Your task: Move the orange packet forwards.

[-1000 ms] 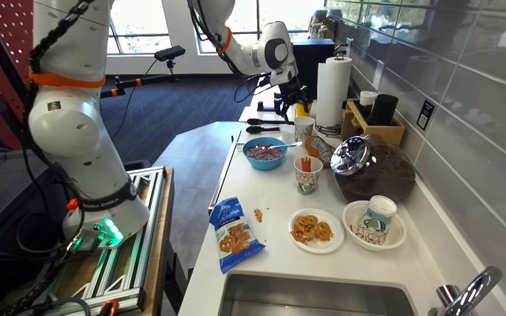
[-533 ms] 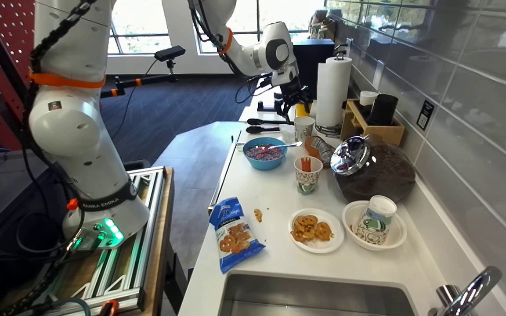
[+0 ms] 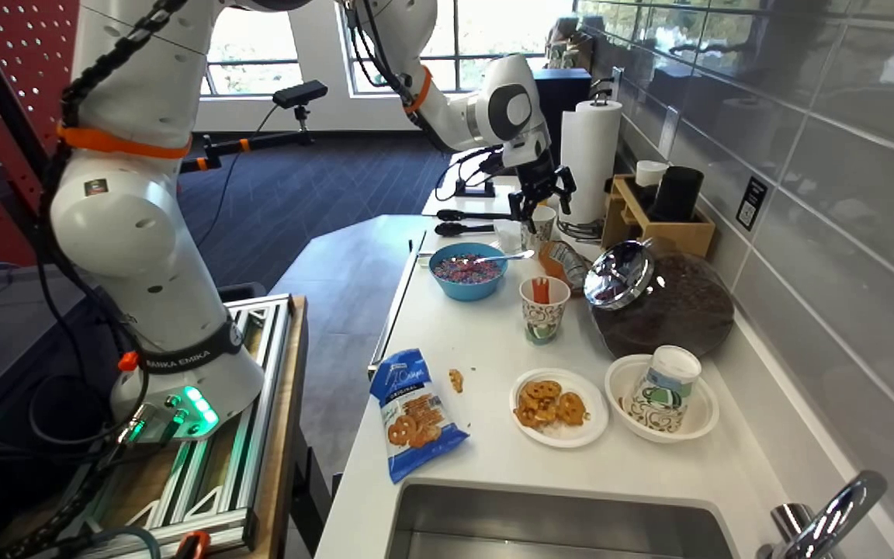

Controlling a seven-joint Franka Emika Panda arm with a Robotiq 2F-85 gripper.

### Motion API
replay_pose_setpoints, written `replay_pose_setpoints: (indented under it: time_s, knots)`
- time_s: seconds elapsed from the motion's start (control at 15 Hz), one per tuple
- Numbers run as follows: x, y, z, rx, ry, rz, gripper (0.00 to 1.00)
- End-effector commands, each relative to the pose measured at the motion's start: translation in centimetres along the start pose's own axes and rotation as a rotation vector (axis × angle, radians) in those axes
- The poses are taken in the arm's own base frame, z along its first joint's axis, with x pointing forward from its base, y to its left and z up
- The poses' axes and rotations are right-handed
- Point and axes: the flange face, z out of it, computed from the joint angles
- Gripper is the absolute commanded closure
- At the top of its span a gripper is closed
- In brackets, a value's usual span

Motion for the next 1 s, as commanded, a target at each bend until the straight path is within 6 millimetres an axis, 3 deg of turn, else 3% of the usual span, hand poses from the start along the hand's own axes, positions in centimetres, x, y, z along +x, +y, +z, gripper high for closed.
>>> replay_pose_setpoints:
  time_s: [0.0,0.6,0.67,0.73,0.8,0.87,0.93]
  knots:
    - [0.8,-0.7,2.3,0.013,-0.003,-0.016,0.00]
    - [1.6,-1.3,5.2,-0.023,-0.001,-0.016,0.00]
    - [1.6,-1.3,5.4,-0.026,-0.007,-0.015,0.04]
    - [1.6,-1.3,5.6,-0.030,-0.012,-0.014,0.22]
    - [1.6,-1.4,5.7,-0.031,-0.016,-0.014,0.29]
    - [1.6,-1.5,5.8,-0.033,-0.022,-0.012,0.29]
    - [1.5,-1.5,5.8,-0.036,-0.029,-0.012,0.37]
